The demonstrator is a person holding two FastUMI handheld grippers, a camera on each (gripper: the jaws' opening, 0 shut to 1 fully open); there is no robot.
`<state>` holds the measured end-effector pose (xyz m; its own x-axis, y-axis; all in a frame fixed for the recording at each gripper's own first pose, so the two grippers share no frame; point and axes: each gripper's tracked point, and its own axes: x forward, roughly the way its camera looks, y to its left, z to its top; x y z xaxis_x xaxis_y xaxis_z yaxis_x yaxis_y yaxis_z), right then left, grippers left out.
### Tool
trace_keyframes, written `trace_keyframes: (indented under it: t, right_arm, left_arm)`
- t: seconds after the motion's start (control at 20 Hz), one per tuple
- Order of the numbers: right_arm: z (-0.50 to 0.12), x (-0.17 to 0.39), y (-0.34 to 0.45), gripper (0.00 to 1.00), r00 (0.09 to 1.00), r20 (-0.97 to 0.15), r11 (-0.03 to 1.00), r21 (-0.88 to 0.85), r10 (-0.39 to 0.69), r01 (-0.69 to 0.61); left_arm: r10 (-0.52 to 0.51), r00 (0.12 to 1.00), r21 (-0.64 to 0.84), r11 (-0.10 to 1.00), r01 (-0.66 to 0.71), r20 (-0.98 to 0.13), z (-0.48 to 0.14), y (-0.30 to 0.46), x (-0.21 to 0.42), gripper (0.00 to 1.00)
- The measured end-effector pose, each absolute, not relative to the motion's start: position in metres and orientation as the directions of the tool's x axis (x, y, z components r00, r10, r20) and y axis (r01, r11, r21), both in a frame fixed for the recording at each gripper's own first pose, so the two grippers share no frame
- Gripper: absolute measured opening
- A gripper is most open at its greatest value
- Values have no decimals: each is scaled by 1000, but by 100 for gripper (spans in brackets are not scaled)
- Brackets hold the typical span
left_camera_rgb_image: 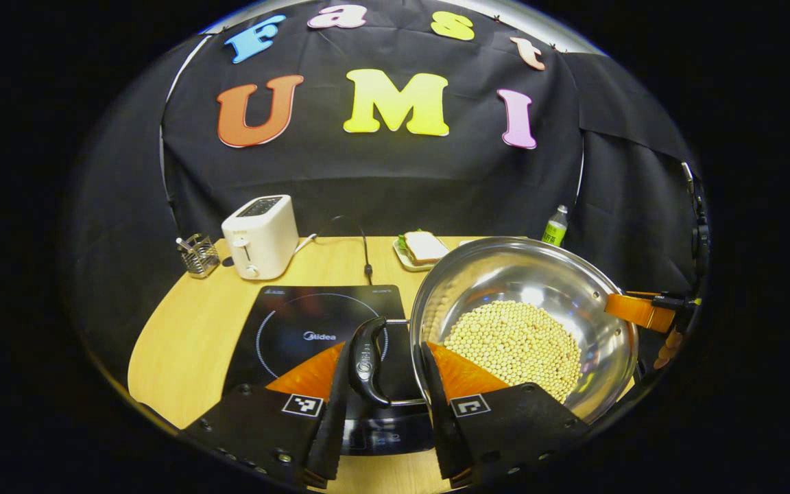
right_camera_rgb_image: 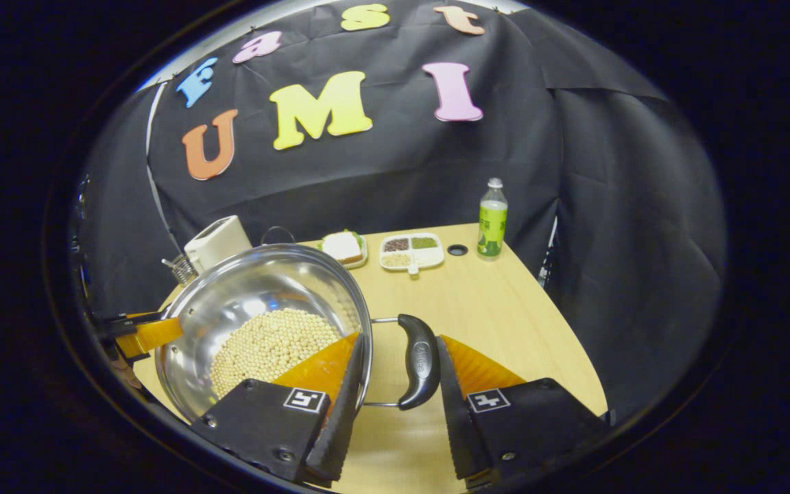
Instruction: First push the handle of the pot to place it horizontally, then grasp the pot with both hands and set it on the induction cooktop.
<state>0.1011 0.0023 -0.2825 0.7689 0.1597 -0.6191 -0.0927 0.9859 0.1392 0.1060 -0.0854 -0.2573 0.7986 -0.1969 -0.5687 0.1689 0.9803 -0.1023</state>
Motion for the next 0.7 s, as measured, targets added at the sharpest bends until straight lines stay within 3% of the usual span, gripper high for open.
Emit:
trace_keyframes:
  t: [0.7]
  right_arm:
    - [-267,124,160,60,752,-600,962,143,273,-234]
  left_arm:
    - [-57,835,-77,997,18,-547,-248,57,112,52]
